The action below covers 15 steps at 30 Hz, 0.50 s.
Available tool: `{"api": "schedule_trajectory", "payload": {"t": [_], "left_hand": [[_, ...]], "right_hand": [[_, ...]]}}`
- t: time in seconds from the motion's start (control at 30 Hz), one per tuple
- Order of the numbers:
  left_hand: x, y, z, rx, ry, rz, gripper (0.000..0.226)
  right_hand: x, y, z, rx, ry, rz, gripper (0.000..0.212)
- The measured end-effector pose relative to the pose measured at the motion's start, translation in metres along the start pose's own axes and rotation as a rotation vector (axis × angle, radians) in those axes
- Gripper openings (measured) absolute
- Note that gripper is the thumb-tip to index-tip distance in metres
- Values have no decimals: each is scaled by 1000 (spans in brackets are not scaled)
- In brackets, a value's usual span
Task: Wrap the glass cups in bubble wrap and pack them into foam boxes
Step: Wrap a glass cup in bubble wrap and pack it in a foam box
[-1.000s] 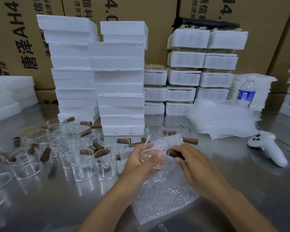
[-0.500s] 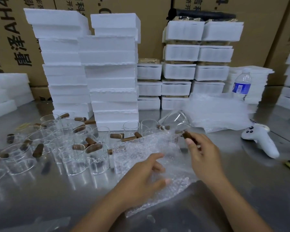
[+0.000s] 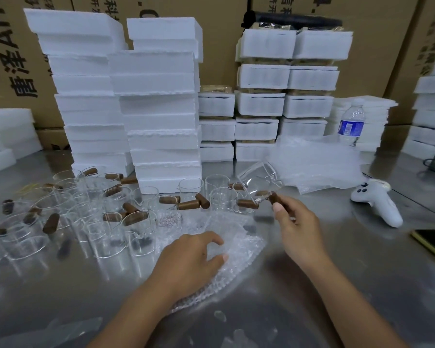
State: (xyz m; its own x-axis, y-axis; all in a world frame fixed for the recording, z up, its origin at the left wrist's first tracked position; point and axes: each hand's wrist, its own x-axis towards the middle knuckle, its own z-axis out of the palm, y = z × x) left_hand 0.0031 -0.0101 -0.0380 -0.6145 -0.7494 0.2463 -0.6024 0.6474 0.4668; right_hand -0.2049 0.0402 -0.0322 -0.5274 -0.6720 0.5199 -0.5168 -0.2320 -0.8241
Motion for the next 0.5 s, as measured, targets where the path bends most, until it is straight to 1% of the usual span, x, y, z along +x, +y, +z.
{"api": "schedule_trajectory", "payload": {"t": [0.1, 0.17, 0.23, 0.33, 0.43, 0.5], "left_hand": [[1, 0, 0, -129, -3, 38, 4], [2, 1, 0, -242, 50, 53, 10], [2, 4, -3, -322, 134, 83, 15], [2, 10, -7, -435, 274, 119, 18], [2, 14, -8, -517, 417, 83, 15], [2, 15, -7, -556, 494, 75, 19]], "right_hand": [[0, -1, 0, 74, -26, 47, 22], [0, -2, 0, 155, -36, 75, 23], [1, -2, -1, 197, -40, 96, 21], [2, -1, -2, 186, -26, 95, 20], [1, -2, -3, 171, 6, 57, 27], [0, -2, -2, 150, 9, 37, 28]]}}
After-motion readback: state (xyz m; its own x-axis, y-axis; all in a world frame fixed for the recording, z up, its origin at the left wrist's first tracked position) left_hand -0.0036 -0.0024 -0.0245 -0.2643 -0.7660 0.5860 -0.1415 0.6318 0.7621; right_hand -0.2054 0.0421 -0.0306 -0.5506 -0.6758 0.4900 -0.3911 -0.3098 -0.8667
